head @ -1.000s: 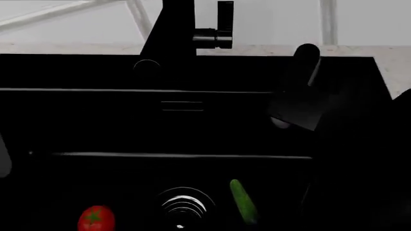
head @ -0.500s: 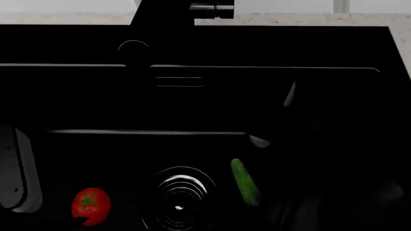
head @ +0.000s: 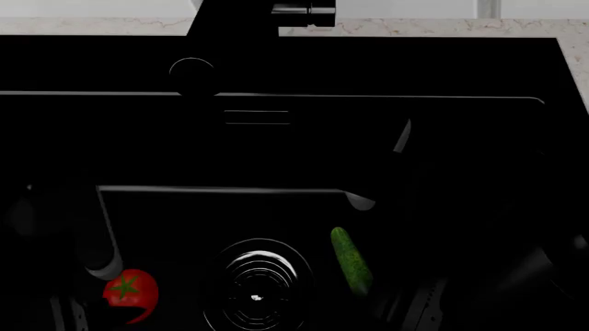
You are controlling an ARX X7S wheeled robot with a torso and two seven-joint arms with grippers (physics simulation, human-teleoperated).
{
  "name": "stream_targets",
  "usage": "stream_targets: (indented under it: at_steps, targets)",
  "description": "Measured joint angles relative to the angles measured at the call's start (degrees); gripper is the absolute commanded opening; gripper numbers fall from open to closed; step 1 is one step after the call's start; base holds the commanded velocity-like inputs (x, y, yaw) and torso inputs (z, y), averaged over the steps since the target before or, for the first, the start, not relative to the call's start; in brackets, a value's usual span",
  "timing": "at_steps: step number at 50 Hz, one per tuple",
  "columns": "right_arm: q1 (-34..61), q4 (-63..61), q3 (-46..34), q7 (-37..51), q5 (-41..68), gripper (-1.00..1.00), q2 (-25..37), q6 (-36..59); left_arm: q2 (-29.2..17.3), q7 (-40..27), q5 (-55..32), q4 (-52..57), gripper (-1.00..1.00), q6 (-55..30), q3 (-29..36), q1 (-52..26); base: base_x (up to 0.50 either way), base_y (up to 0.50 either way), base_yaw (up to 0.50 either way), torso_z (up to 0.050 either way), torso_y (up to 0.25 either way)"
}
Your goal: Pick the vegetables from the sink and place them on the cutting board.
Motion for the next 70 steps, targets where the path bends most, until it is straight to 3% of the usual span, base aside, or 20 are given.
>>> stream_targets:
  at_steps: [25, 64, 65, 70]
  targets:
    - [-0.5, 0.2, -0.4, 0.5, 0.5, 1.0, 0.0, 0.0, 5.2, 0.7, 4.8, -12.0, 1.0, 2.9, 7.2, -1.1, 0.0, 0.0, 0.0, 0.0, 0.0]
    - [-2.1, -1.1, 0.1, 1.7, 1.5, 1.0, 0.8, 0.2, 14.6, -1.4, 11.3, -34.4, 1.0, 14.2, 13.6, -1.3, 0.0, 0.0, 0.0, 0.0, 0.0]
    - [-2.2, -1.1, 0.1, 1.7, 1.5, 1.0, 0.8, 0.2, 14.9, -1.6, 11.5, -35.2, -1.0, 14.9, 13.7, -1.4, 0.0, 0.0, 0.0, 0.0, 0.0]
    - [-2.5, -1.3, 0.2, 2.0, 1.6, 1.0, 1.0, 0.1, 15.2, -1.6, 12.0, -36.6, -1.0, 18.7, 14.5, -1.3, 0.0, 0.0, 0.0, 0.0, 0.0]
